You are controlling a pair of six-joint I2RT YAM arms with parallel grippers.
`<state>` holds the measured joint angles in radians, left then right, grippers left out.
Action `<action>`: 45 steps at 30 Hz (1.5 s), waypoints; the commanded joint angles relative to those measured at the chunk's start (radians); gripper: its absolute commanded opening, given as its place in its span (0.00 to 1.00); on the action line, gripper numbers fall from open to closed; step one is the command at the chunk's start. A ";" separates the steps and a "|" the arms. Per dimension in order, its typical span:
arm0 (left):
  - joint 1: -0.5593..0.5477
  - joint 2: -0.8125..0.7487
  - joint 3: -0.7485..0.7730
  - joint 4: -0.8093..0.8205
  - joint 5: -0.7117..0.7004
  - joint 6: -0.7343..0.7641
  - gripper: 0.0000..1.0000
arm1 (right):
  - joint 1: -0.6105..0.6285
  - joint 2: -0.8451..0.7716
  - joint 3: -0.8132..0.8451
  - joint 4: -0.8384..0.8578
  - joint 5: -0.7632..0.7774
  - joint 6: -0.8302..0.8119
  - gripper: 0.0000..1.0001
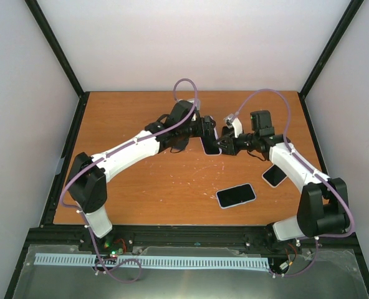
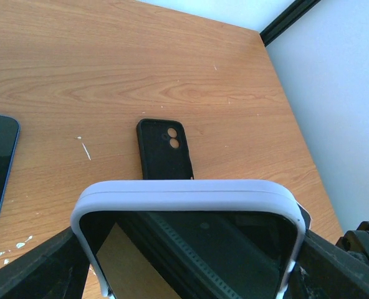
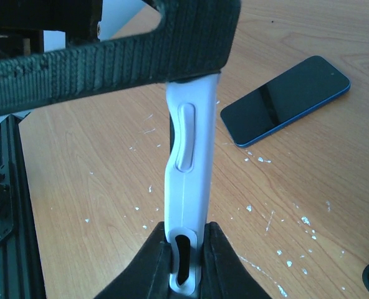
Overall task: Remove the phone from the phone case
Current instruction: Pick up the phone at the center of the board.
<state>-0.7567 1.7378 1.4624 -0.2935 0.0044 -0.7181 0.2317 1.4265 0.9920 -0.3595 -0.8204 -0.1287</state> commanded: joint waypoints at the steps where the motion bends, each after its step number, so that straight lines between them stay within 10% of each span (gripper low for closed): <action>1: 0.002 -0.066 0.021 0.062 -0.019 0.036 0.77 | 0.004 0.023 0.017 0.000 0.005 0.032 0.03; 16: 0.141 -0.238 -0.095 0.120 -0.020 0.223 1.00 | -0.055 0.039 0.089 -0.064 -0.029 0.056 0.03; 23: 0.301 -0.369 -0.542 0.710 0.483 0.110 0.93 | -0.125 0.027 0.136 -0.169 -0.135 -0.004 0.03; 37: 0.306 -0.069 -0.682 1.534 0.959 -0.226 0.82 | -0.130 -0.143 0.053 -0.229 -0.375 -0.069 0.03; 45: 0.231 0.005 -0.579 1.441 0.948 -0.149 0.78 | -0.131 -0.113 0.062 -0.282 -0.443 -0.092 0.03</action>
<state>-0.4805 1.7103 0.7940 1.1088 0.9241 -0.9012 0.1005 1.3033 1.0424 -0.6243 -1.1603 -0.1837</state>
